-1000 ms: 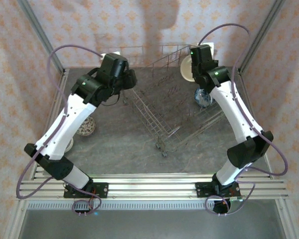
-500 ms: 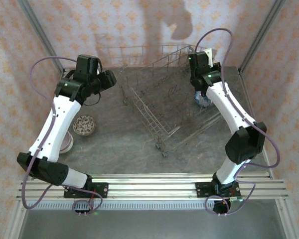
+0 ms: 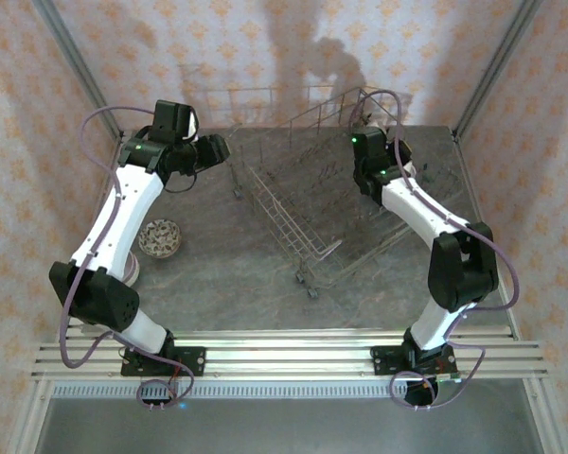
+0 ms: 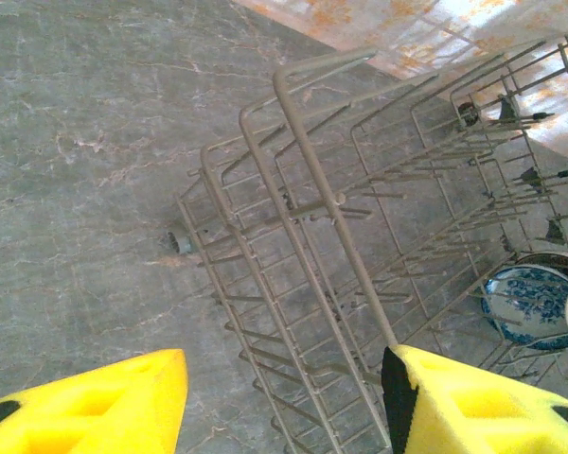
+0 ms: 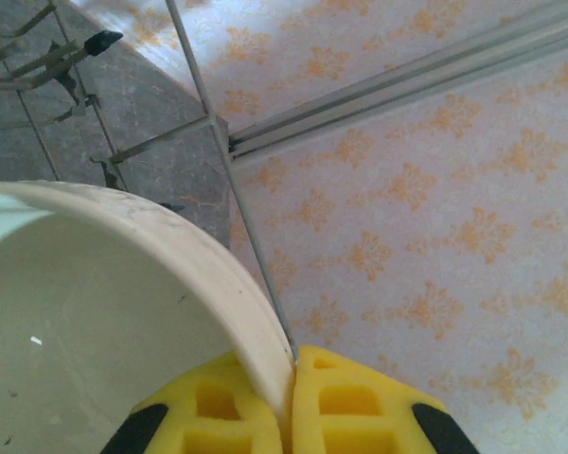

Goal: Load the bowls into the dish rack

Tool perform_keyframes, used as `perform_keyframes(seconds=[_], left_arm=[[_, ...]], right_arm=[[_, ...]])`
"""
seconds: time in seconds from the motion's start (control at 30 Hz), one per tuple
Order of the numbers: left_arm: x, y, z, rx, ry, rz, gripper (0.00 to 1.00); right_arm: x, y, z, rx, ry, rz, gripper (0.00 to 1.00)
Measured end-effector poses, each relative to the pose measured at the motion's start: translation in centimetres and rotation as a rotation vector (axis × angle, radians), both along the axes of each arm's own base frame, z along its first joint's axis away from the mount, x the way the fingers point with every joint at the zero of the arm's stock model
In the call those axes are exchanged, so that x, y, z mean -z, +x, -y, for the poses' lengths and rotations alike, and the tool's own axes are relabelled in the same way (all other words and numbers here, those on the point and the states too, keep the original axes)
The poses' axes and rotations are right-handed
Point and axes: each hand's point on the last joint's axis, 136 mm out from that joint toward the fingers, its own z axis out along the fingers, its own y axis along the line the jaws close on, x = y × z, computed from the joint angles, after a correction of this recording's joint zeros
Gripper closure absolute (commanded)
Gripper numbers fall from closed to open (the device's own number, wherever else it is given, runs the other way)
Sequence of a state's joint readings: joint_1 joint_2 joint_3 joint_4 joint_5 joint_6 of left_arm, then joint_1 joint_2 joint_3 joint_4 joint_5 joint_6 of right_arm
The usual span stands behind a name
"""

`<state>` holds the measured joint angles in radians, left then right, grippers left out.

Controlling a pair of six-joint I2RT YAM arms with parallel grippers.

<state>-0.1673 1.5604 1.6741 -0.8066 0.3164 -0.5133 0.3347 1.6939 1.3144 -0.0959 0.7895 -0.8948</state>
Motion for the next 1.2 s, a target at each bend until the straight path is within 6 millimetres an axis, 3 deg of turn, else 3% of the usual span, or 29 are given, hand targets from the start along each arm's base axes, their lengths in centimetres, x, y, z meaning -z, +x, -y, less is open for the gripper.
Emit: perform_keyframes(seconds=[0.27,0.6,1.2], left_arm=[[0.7,0.1,0.5,0.02,-0.02,-0.003,0.42],[1.7,0.1,0.9,0.036,-0.033,-0.018,0.42],[1.3,-0.3,1.1,0.05,-0.049,-0.006,0.42]], right_arm=[[-1.0,0.3,-0.6,-0.039,-0.063,0.031,1.0],[-0.8,0.1,-1.8,-0.071,-0.116,0.03,1.0],[1.1,-0.6,-1.8,-0.072,-0.158,0.025,1.0]])
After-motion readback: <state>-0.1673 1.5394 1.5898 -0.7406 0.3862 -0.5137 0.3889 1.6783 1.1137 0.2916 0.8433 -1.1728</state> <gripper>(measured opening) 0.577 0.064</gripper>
